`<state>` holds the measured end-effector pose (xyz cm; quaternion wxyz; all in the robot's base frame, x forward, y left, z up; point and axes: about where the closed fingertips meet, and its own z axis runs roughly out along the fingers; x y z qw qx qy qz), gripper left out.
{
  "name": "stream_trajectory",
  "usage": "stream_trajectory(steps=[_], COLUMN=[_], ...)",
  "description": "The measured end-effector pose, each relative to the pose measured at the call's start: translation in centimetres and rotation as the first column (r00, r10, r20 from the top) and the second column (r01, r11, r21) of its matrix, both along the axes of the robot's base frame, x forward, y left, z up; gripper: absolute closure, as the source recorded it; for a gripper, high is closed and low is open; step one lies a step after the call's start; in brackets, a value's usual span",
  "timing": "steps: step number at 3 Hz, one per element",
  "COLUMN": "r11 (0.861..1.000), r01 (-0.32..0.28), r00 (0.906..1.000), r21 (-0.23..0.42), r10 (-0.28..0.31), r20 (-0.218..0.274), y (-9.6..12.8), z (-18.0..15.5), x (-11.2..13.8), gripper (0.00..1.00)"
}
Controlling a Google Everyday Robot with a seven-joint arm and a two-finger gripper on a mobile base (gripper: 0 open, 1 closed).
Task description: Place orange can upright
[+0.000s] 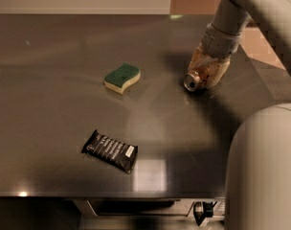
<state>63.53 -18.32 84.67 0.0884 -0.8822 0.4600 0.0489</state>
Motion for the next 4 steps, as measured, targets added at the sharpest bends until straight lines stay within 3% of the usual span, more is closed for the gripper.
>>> stream_trajectory(steps=[1, 2, 3, 4], r11=[0.999, 0.985, 0.931, 0.844], r01=[0.026, 0.119, 0.263, 0.391], r00=[0.9996, 0.9928, 0.9641, 0.9152], r21=[0.030, 0.126, 0.252, 0.367], r10=[-0.027, -0.119, -0.244, -0.315], r20=[0.005, -0.014, -0.104, -0.251], y=[0.5, 1.5, 2.4, 3.1], z=[0.9, 2.7, 4.9, 6.6], x=[0.4, 0.3, -1.3, -3.9], gripper=[0.88, 1.00, 1.00, 1.00])
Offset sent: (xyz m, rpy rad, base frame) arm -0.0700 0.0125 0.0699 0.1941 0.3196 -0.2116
